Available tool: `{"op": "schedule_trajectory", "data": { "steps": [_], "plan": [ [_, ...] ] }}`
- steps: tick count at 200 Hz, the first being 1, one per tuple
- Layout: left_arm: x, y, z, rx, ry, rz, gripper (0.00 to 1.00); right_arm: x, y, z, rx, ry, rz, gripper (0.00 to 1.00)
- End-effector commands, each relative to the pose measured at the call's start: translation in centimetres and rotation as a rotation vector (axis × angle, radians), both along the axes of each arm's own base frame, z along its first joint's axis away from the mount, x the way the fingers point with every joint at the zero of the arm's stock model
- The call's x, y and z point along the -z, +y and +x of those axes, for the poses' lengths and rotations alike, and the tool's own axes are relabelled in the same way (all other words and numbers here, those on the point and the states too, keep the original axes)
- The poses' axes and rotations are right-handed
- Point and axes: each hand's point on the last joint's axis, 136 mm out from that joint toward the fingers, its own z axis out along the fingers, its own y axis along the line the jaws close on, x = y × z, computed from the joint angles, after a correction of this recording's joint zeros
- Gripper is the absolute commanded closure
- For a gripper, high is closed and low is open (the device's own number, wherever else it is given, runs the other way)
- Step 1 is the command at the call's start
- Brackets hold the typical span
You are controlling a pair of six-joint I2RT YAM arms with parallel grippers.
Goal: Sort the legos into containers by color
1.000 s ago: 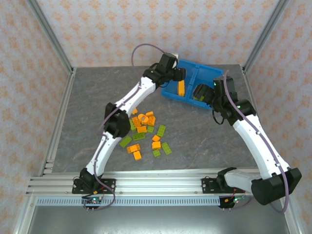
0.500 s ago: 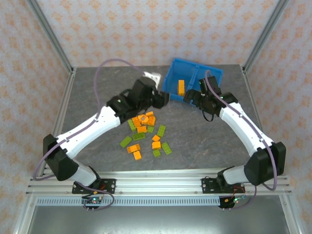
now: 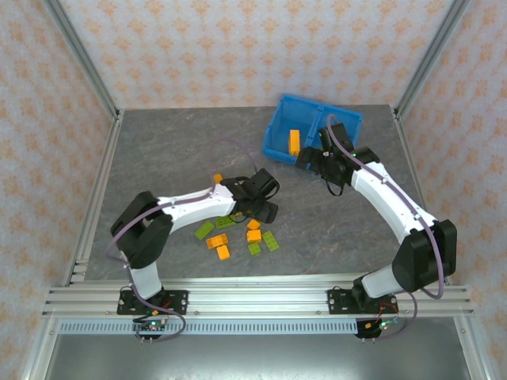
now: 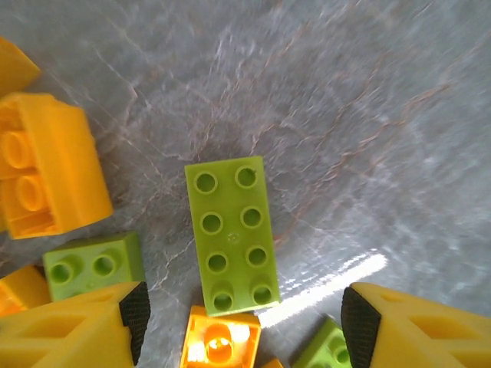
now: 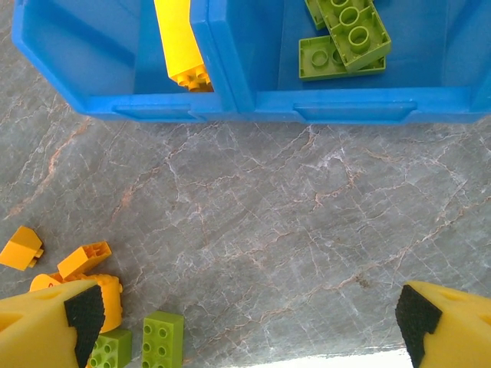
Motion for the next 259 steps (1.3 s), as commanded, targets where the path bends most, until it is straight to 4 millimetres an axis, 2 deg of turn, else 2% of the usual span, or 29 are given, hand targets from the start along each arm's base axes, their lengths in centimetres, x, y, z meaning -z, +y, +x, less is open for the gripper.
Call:
{"op": "schedule_trajectory", "data": {
  "steps": [1,29,34,39,50,70,97,112,123,126,143,165,170,172,196,229,245,259],
  "plan": [
    [0.6,0.1,1.5,-0.049,-0.047,0.033,0.3,-0.8,-1.0,-0.5,0.031,-0.03,-0.026,0.01],
    [2.5,-0.9,1.2,-0.035,-0.014,0.002,0.33,-0.4,-1.0,-0.8,0.032,-0.021,-0.025,0.01],
    [2.5,-1.1,1.1,-0.033,-0.011,-0.01,0.36,-0.4,-1.0,-0.8,0.032,-0.02,-0.024,0.01],
    [3.8,-1.1,1.0,-0.035,0.011,-0.001,0.4,-0.4,-1.0,-0.8,0.03,-0.019,-0.025,0.01],
    [4.4,-1.1,0.9,-0.04,0.021,-0.001,0.47,-0.4,-1.0,-0.9,0.026,-0.018,-0.028,0.01],
    [4.9,-1.3,0.8,-0.043,0.027,-0.011,0.57,-0.7,-1.4,-1.1,0.029,-0.018,-0.043,0.01],
    [4.5,-1.4,1.1,-0.046,0.016,-0.014,0.68,-1.3,-1.9,-1.5,0.038,-0.031,-0.053,0.01],
    [3.1,-2.1,1.4,-0.028,-0.003,-0.038,0.71,-1.8,-2.2,-1.7,0.05,-0.045,-0.056,0.01],
    [1.4,-3.4,1.7,0.002,-0.027,-0.077,0.71,-2.3,-2.6,-2.0,0.063,-0.061,-0.058,0.01],
    [-0.3,-3.9,2.0,0.01,-0.056,-0.109,0.71,-2.4,-2.6,-2.1,0.066,-0.067,-0.059,0.01],
    [-5.4,-6.6,3.2,0.066,-0.157,-0.189,0.72,-3.3,-3.7,-2.7,0.107,-0.106,-0.073,0.01],
    [-10.3,-9.5,6.1,0.095,-0.295,-0.259,0.74,-4.3,-5.9,-3.5,0.201,-0.162,-0.111,0.01],
    [-11.5,-10.1,6.9,0.095,-0.33,-0.273,0.74,-5.2,-6.4,-4.0,0.223,-0.196,-0.106,0.01],
    [-10.6,-10.3,7.2,0.095,-0.325,-0.257,0.74,-5.3,-6.6,-4.1,0.231,-0.203,-0.108,0.01],
    [-12.9,-13.3,11.5,0.097,-0.461,-0.263,0.74,-6.3,-8.3,-5.3,0.303,-0.268,-0.113,0.01],
    [-12.7,-16.2,17.2,0.064,-0.568,-0.272,0.74,-6.8,-9.3,-6.6,0.34,-0.3,-0.103,0.0],
    [-12.9,-17.3,19.3,0.049,-0.607,-0.308,0.74,-6.9,-9.6,-7.2,0.341,-0.298,-0.111,0.0],
    [-13.1,-18.5,20.4,0.077,-0.641,-0.307,0.74,-6.8,-9.9,-7.7,0.34,-0.296,-0.121,0.0]
  ]
}}
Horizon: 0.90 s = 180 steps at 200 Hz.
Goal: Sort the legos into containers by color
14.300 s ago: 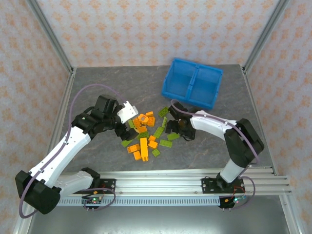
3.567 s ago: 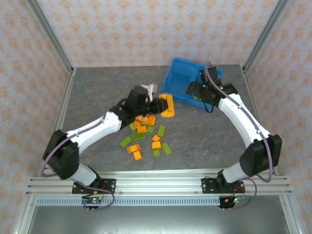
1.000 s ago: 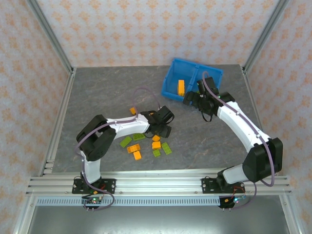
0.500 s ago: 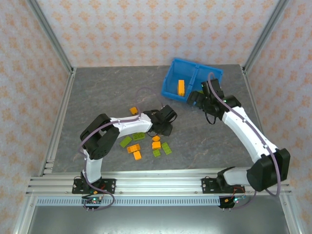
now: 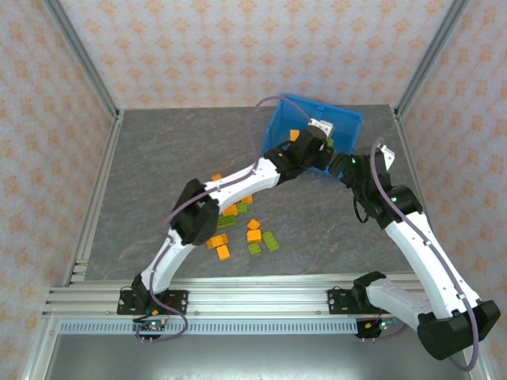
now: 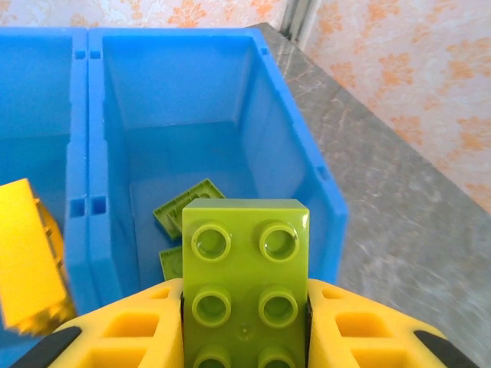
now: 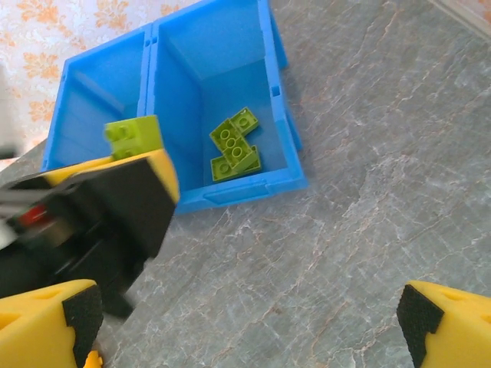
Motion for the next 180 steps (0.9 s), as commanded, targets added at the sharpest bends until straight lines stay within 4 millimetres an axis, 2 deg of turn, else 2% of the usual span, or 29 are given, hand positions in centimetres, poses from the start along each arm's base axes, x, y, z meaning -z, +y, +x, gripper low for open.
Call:
{"op": "schedule_trajectory", "data": {
  "steps": [1,16,18,50,61,80,108,124,140,152,161,163,168,180],
  "plan": [
    [0.0,-0.5,2.8,-0.018,-0.079,0.032,0.74,0.4,-1.5,-1.1,0.053,0.014,-0.037,0.0],
    [0.2,-1.4,3.7,-0.002,-0.088,0.057,0.74,0.6,-1.7,-1.5,0.054,0.013,-0.042,0.0],
    [0.7,-1.4,3.7,-0.002,-0.08,0.067,0.74,0.7,-1.7,-1.5,0.053,0.015,-0.043,0.0],
    [0.3,-2.4,5.3,-0.027,-0.128,0.025,0.71,1.3,-1.7,-1.9,0.056,0.021,-0.035,0.0],
    [-0.1,-2.4,5.6,-0.044,-0.141,0.0,0.64,1.4,-1.7,-1.9,0.056,0.023,-0.036,0.0],
    [-1.2,-2.3,6.0,-0.06,-0.152,-0.041,0.47,1.3,-1.8,-1.9,0.055,0.023,-0.039,0.0],
    [-3.9,-1.7,5.7,-0.073,-0.17,-0.059,0.4,1.1,-1.8,-1.9,0.053,0.019,-0.043,0.0],
    [-5.7,-0.6,5.0,-0.094,-0.147,-0.055,0.39,1.0,-1.8,-2.0,0.053,0.02,-0.048,0.01],
    [-7.8,1.4,4.0,-0.137,-0.092,-0.063,0.4,1.0,-1.8,-1.9,0.044,0.02,-0.052,0.0],
    [-8.3,2.9,3.0,-0.153,-0.039,-0.059,0.4,1.1,-1.1,-1.7,-0.004,0.022,-0.049,0.0],
    [-9.3,4.4,2.0,-0.159,-0.02,-0.067,0.41,1.2,0.5,-1.5,-0.097,0.023,-0.026,0.0],
    [-10.0,4.6,1.8,-0.159,-0.025,-0.08,0.41,1.1,1.0,-1.4,-0.125,0.019,-0.016,0.01],
    [-9.4,5.4,1.4,-0.16,-0.009,-0.073,0.41,1.2,2.3,-1.2,-0.201,0.017,0.003,0.01],
    [-10.9,7.7,-0.1,-0.168,-0.012,-0.118,0.41,1.4,5.2,-1.2,-0.356,0.017,0.062,0.02]
  ]
}}
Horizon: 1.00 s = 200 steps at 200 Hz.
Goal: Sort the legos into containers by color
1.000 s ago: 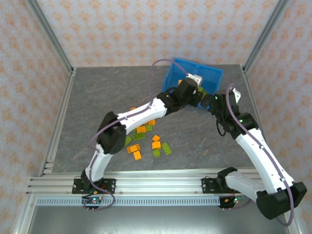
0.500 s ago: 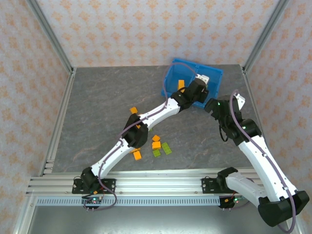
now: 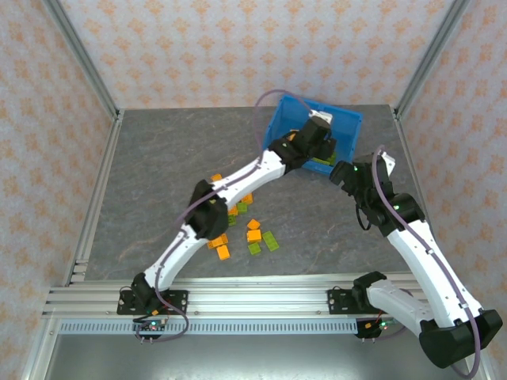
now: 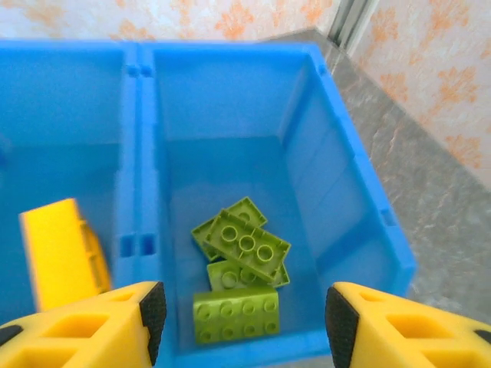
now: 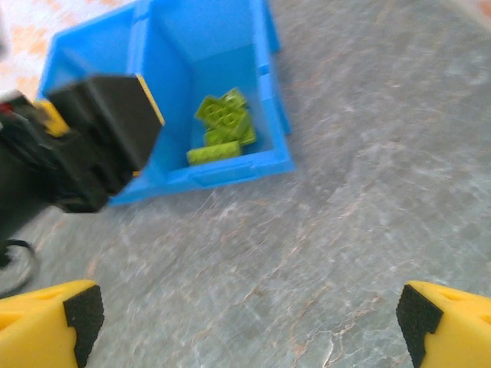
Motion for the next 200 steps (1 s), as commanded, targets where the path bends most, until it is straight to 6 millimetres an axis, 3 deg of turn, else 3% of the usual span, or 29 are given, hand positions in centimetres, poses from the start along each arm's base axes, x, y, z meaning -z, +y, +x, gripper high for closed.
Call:
{"op": "schedule_trajectory", "data": {
  "steps": [1,16,32,66,83,116,131,163,200],
  "plan": [
    [-8.7,5.7,-2.4,-0.071,-0.046,-0.143,0.41,0.1,4.8,0.1,-0.283,-0.004,0.076,0.02],
    [-8.1,8.9,-4.6,-0.092,0.014,-0.153,0.41,0.4,7.8,0.0,-0.425,0.022,0.117,0.03],
    [-6.9,12.3,-7.5,-0.133,0.086,-0.102,0.41,1.6,9.1,0.0,-0.474,0.081,0.072,0.03],
    [-0.4,16.9,-15.2,-0.183,0.336,0.065,0.38,3.9,6.9,2.2,-0.303,0.155,-0.048,0.02],
    [3.0,17.8,-19.1,-0.207,0.46,0.097,0.36,4.3,7.3,3.5,-0.277,0.161,-0.042,0.01],
    [10.0,16.7,-25.2,-0.19,0.672,0.073,0.34,5.7,8.8,4.9,-0.299,0.198,-0.009,0.01],
    [12.0,16.4,-26.7,-0.197,0.711,0.101,0.3,6.4,8.9,5.0,-0.3,0.223,-0.01,0.01],
    [13.6,16.4,-27.5,-0.225,0.711,0.159,0.17,6.9,8.7,4.5,-0.292,0.237,-0.01,0.01],
    [15.9,16.6,-27.4,-0.259,0.731,0.191,0.17,6.9,8.2,3.9,-0.277,0.232,-0.01,0.01]
  ]
}}
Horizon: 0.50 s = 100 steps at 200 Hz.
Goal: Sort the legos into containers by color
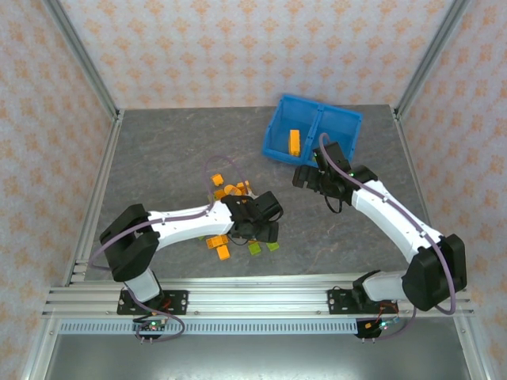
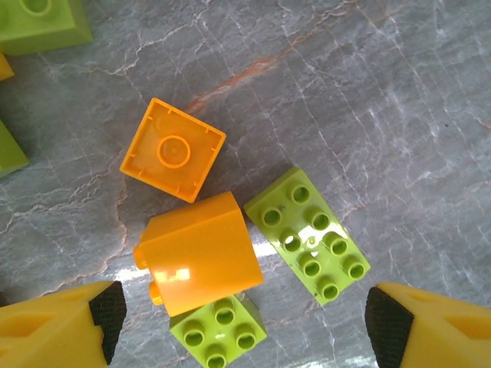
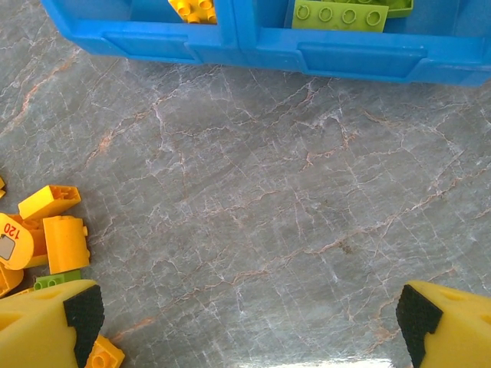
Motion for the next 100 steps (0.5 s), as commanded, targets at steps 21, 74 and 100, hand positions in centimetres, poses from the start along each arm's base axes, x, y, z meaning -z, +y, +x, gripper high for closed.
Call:
{"op": "schedule_trajectory", "data": {
  "steps": [21,74,100],
  "plan": [
    [2.8,1.4,0.4,-0.077,-0.003,0.082,0.2,-1.0,-0.8,-0.5,0.031,-0.039,0.001,0.01],
    [4.5,2.3,0.5,-0.11,-0.012,0.116,0.54,-1.0,-1.0,-0.7,0.032,-0.042,-0.005,0.01],
    [4.8,2.3,0.5,-0.11,-0.012,0.115,0.64,-0.9,-0.8,-0.6,0.03,-0.041,0.0,0.01]
  ]
}}
